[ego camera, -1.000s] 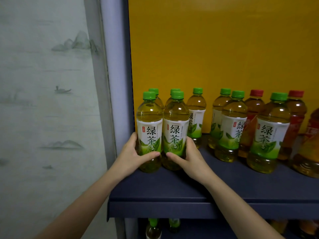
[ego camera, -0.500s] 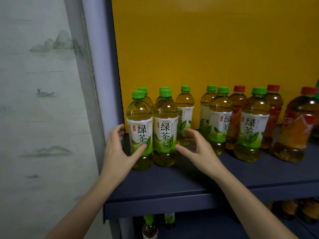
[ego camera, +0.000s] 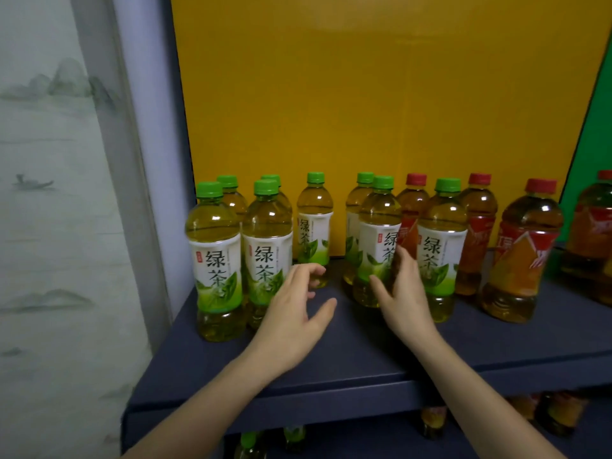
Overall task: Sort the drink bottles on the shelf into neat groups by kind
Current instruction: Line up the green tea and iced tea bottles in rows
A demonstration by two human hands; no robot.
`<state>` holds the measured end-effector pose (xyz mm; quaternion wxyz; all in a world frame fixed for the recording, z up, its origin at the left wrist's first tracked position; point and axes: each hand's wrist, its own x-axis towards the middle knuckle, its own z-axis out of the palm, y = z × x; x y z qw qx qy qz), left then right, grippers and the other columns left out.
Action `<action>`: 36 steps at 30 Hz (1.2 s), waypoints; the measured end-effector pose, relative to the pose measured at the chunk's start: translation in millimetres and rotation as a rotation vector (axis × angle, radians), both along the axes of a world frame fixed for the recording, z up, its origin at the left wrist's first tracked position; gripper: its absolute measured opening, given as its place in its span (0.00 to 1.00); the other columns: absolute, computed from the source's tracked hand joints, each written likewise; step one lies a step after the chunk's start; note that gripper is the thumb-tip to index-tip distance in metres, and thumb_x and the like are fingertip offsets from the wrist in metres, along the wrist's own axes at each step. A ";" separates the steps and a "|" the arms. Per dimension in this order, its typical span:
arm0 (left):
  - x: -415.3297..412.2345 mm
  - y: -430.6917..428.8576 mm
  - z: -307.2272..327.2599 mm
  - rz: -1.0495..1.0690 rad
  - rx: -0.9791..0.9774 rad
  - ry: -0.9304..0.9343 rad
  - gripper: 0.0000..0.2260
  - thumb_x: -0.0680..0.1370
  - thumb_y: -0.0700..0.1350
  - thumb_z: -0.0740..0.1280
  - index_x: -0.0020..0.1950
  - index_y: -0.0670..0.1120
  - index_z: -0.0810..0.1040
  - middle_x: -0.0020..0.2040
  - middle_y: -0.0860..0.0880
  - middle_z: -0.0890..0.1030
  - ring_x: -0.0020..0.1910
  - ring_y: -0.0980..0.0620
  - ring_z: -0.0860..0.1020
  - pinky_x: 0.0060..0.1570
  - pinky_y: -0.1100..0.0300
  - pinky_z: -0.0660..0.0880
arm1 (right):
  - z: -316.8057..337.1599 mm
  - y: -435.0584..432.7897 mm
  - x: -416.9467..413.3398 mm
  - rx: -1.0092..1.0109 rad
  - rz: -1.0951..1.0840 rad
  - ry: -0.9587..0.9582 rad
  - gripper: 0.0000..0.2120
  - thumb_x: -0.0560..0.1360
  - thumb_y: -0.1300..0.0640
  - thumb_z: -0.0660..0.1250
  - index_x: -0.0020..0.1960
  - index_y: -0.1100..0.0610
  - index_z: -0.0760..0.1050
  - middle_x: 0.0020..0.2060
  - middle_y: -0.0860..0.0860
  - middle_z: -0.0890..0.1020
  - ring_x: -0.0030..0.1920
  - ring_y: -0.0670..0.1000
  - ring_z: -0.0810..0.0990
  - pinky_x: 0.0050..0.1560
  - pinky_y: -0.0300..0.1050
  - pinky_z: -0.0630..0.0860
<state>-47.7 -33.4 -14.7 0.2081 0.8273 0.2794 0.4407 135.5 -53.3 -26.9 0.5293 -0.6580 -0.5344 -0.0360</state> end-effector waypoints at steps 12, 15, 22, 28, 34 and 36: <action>93.4 73.3 10.7 0.397 -0.280 -0.211 0.35 0.75 0.40 0.67 0.74 0.39 0.48 0.73 0.40 0.58 0.73 0.44 0.59 0.71 0.48 0.60 | -5.6 -0.7 7.5 0.066 0.136 -0.067 0.34 0.73 0.64 0.66 0.73 0.64 0.52 0.71 0.57 0.59 0.73 0.53 0.57 0.72 0.43 0.53; 98.4 88.6 9.8 0.453 -0.325 -0.264 0.38 0.73 0.41 0.69 0.74 0.40 0.48 0.73 0.40 0.61 0.71 0.43 0.62 0.69 0.46 0.63 | -5.2 1.4 9.4 0.091 0.183 -0.022 0.34 0.74 0.64 0.66 0.74 0.62 0.51 0.71 0.56 0.59 0.73 0.52 0.57 0.70 0.38 0.51; 97.4 97.3 7.5 0.487 -0.419 -0.257 0.25 0.73 0.43 0.71 0.65 0.39 0.63 0.64 0.40 0.71 0.64 0.43 0.71 0.62 0.51 0.70 | 7.7 15.5 17.4 -0.009 0.209 0.131 0.36 0.73 0.59 0.68 0.74 0.60 0.51 0.70 0.58 0.63 0.71 0.54 0.60 0.66 0.38 0.56; 99.4 88.4 4.5 0.536 -0.373 -0.149 0.26 0.72 0.45 0.71 0.63 0.38 0.63 0.64 0.39 0.67 0.65 0.43 0.67 0.64 0.50 0.68 | 11.5 18.5 14.2 -0.058 0.254 0.154 0.34 0.71 0.56 0.71 0.70 0.59 0.57 0.64 0.55 0.65 0.63 0.50 0.66 0.57 0.33 0.61; 90.3 84.0 1.3 0.351 -0.545 -0.257 0.21 0.76 0.40 0.66 0.65 0.43 0.62 0.68 0.44 0.68 0.67 0.46 0.68 0.65 0.50 0.69 | 13.4 29.8 13.3 -0.129 0.541 0.403 0.35 0.70 0.58 0.72 0.68 0.55 0.53 0.57 0.45 0.73 0.55 0.42 0.74 0.51 0.32 0.73; 85.7 84.8 -0.3 0.303 -0.579 -0.319 0.20 0.76 0.39 0.65 0.64 0.44 0.62 0.67 0.45 0.70 0.67 0.47 0.69 0.65 0.49 0.69 | 14.1 34.9 15.1 -0.148 0.620 0.465 0.32 0.69 0.59 0.73 0.66 0.51 0.59 0.55 0.42 0.76 0.55 0.41 0.76 0.54 0.35 0.74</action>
